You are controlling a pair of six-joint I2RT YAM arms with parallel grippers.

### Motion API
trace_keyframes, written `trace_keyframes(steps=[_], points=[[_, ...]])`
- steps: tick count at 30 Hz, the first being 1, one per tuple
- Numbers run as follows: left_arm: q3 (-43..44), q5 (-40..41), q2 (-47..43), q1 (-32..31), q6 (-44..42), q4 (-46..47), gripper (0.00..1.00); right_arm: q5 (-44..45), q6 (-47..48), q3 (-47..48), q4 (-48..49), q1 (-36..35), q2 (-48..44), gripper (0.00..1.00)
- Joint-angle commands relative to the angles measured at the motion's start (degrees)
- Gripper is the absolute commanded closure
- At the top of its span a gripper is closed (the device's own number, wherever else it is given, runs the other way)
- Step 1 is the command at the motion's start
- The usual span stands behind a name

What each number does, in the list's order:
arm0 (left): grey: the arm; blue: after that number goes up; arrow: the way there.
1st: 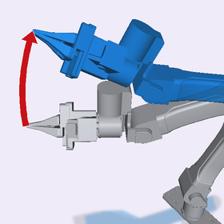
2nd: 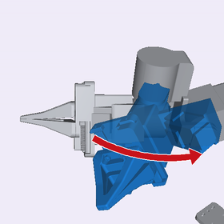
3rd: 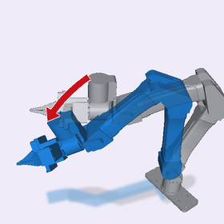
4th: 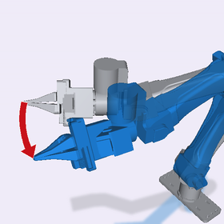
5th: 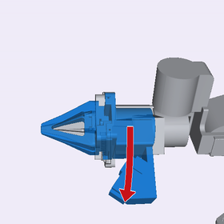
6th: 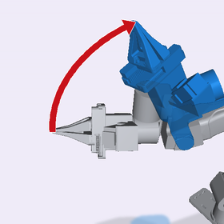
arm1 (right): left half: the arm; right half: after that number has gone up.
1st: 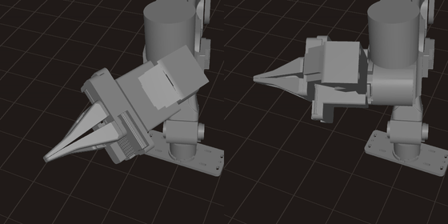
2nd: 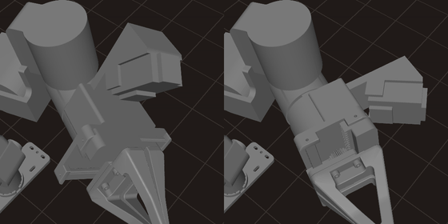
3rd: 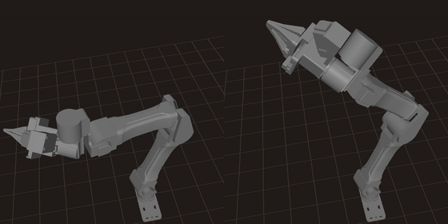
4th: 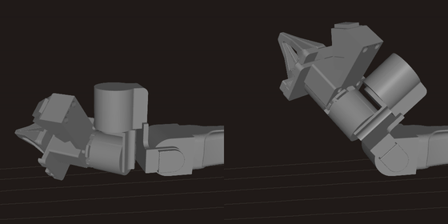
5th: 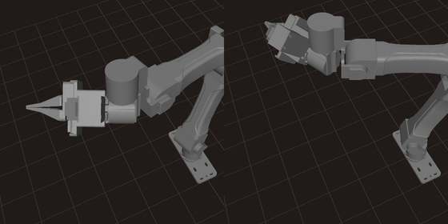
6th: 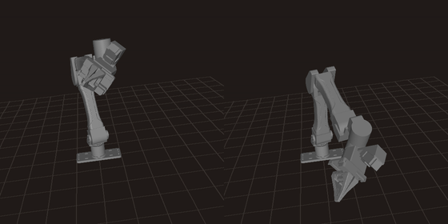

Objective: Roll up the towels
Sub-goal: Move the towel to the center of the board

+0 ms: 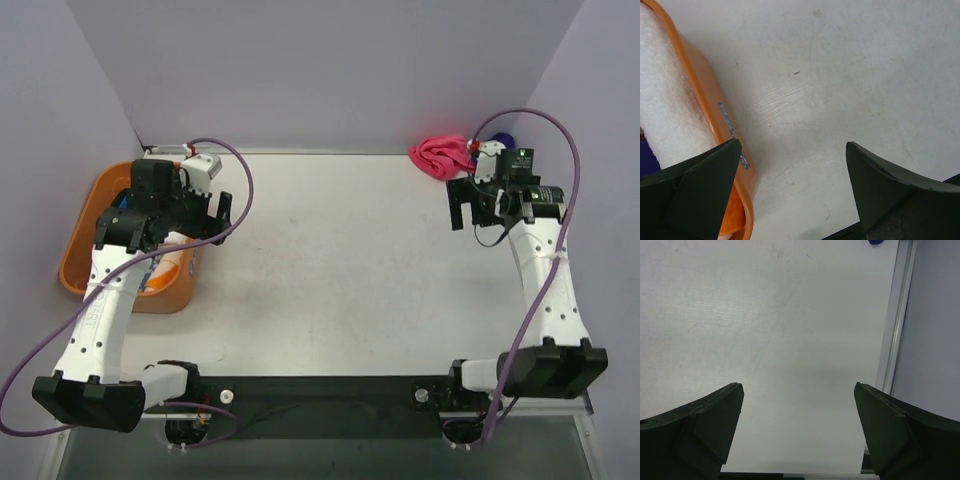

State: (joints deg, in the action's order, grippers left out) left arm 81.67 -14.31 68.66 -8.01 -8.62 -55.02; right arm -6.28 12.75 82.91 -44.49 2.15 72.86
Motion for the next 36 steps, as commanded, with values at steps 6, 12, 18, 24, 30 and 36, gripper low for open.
trace_keyframes(steps=[6, 12, 18, 24, 30, 36], points=[[4.5, 16.3, 1.0, -1.0, 3.7, 5.0, 0.03, 9.6, 5.2, 14.1, -0.5, -0.2, 19.9, 0.00], [5.6, 15.2, 2.6, -1.0, 2.2, 5.4, 0.03, 16.2, 9.0, 30.2, -0.4, 1.1, 38.0, 0.00], [5.5, 8.7, 4.2, -1.1, 1.9, 5.5, 0.03, 21.8, 12.6, 44.3, -0.2, 3.6, 54.0, 0.00], [5.5, 8.2, 5.9, -1.1, 1.5, 5.5, 0.03, 25.4, 17.5, 47.1, 6.4, 6.0, 62.3, 0.00], [5.2, 8.2, 7.4, -1.1, 2.2, 5.5, 0.03, 28.4, 19.2, 47.2, 13.6, 7.6, 66.7, 0.00], [3.9, 7.9, 6.4, -1.2, 1.9, 5.5, 0.03, 31.2, 22.0, 48.4, 19.8, 8.2, 71.0, 0.00]])
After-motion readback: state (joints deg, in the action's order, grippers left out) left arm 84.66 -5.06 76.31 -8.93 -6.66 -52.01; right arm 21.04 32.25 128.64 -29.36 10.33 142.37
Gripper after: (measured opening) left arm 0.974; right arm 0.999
